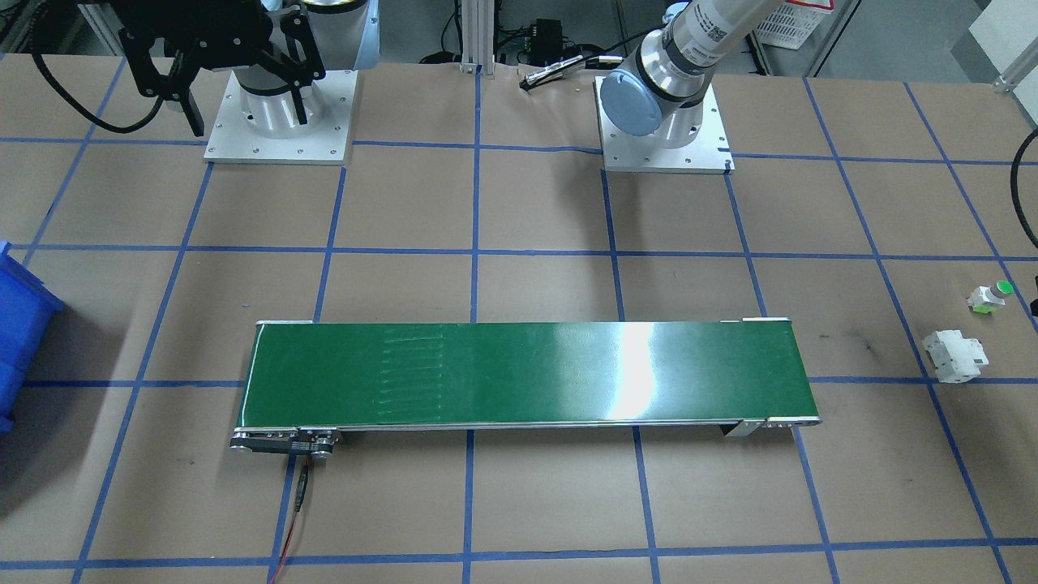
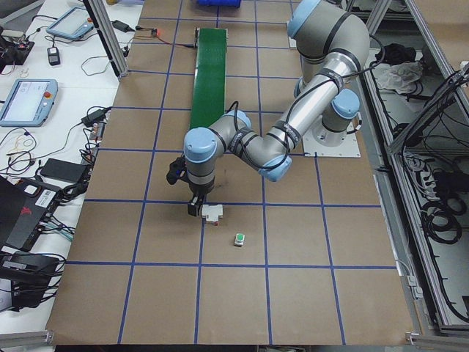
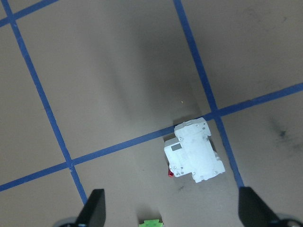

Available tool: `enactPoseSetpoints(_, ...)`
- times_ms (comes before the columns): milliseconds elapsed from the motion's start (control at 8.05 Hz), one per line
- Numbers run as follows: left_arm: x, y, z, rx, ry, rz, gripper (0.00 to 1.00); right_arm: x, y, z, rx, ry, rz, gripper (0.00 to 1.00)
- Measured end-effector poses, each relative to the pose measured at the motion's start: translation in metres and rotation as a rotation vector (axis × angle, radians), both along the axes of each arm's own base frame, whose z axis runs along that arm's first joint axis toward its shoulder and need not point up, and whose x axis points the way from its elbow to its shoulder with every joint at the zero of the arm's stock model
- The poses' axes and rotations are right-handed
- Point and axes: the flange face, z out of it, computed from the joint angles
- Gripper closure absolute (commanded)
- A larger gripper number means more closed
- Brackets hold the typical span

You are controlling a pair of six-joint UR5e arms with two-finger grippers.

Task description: Move button from left to right

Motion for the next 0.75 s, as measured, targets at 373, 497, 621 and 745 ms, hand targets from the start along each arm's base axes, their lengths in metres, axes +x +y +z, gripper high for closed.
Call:
enactPoseSetpoints(373, 0.044, 0.014, -0.063, 0.04, 0.044, 0.033, 0.0, 0.0, 0.0, 0.0, 0.0, 0.0, -0.001, 0.0)
enactPoseSetpoints(497, 0.059, 0.027, -0.078, 0.054, 0.06, 0.049, 0.0, 0.0, 0.0, 0.0, 0.0, 0.0, -0.001, 0.0)
enactPoseSetpoints(621, 0.069, 0.037, -0.089, 0.063, 0.071, 0.058, 0.0, 0.0, 0.0, 0.0, 0.0, 0.0, -0.001, 0.0)
enactPoseSetpoints(745, 0.076, 0.046, -0.1, 0.073, 0.085, 0.068, 0.0, 0.0, 0.0, 0.0, 0.001, 0.0, -0.002, 0.0)
